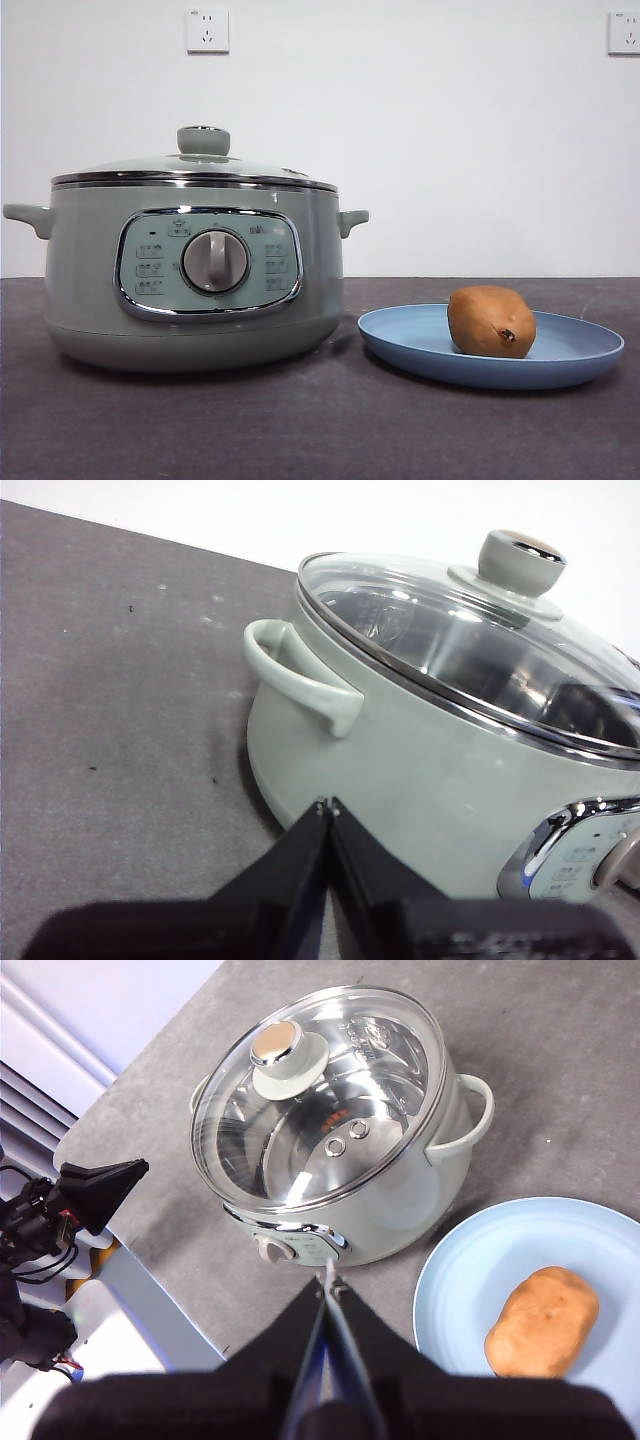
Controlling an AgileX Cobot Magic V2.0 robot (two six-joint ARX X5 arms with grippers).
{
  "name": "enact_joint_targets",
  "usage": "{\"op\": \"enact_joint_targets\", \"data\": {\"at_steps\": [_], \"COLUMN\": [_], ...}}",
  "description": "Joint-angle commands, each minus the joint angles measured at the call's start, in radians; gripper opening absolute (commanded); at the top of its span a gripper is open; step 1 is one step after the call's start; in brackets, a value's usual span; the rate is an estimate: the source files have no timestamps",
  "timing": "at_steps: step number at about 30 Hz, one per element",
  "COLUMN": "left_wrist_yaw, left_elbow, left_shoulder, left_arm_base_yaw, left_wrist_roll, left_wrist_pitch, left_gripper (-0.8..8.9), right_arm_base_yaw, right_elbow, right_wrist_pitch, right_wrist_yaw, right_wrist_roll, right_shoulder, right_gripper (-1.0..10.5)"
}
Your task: Take the potato out from the steamer,put the potato on the plate,close the lid
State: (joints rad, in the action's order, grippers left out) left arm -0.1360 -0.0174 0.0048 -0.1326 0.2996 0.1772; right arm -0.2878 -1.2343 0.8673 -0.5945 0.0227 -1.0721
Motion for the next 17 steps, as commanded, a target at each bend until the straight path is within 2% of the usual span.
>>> {"op": "enact_joint_targets", "data": {"at_steps": [1, 6, 8, 10, 12, 13, 15, 17], "left_wrist_yaw": [0.003, 0.003, 0.003, 0.003, 0.003, 0.003, 0.003, 0.003], "left_elbow": [0.013, 0.013, 0.013, 0.013, 0.013, 0.013, 0.013, 0.013], "left_shoulder": [-0.003, -0.003, -0.003, -0.003, -0.003, -0.003, -0.003, -0.003], "left_arm_base_yaw": [0.003, 0.003, 0.003, 0.003, 0.003, 0.003, 0.003, 0.003], "left_wrist_roll": [0.003, 0.003, 0.003, 0.003, 0.003, 0.003, 0.003, 0.003], "left_wrist_pitch": [-0.001, -0.001, -0.001, -0.001, -0.001, -0.001, -0.002, -0.001], "left_gripper": [-0.01, -0.01, -0.01, -0.01, -0.01, -0.01, -0.01, -0.01], "right_arm_base_yaw": [-0.001, -0.002, -0.016, -0.016, -0.014, -0.008, 0.002, 0.027], "right_elbow": [-0.002, -0.002, -0.002, -0.002, -0.002, 0.003, 0.021, 0.06], "right_wrist_pitch": [-0.005, -0.012, -0.025, -0.013, 0.041, 0.051, 0.036, -0.01], "right_wrist_yaw": [0.0, -0.001, -0.003, 0.036, 0.179, 0.285, 0.428, 0.48], "right_wrist_roll": [0.005, 0.005, -0.019, -0.028, 0.006, 0.001, -0.039, -0.06], "right_shoulder": [0.001, 0.001, 0.003, 0.031, 0.092, 0.129, 0.21, 0.292], "right_gripper": [0.0, 0.0, 0.0, 0.0, 0.0, 0.0, 0.0, 0.0]}}
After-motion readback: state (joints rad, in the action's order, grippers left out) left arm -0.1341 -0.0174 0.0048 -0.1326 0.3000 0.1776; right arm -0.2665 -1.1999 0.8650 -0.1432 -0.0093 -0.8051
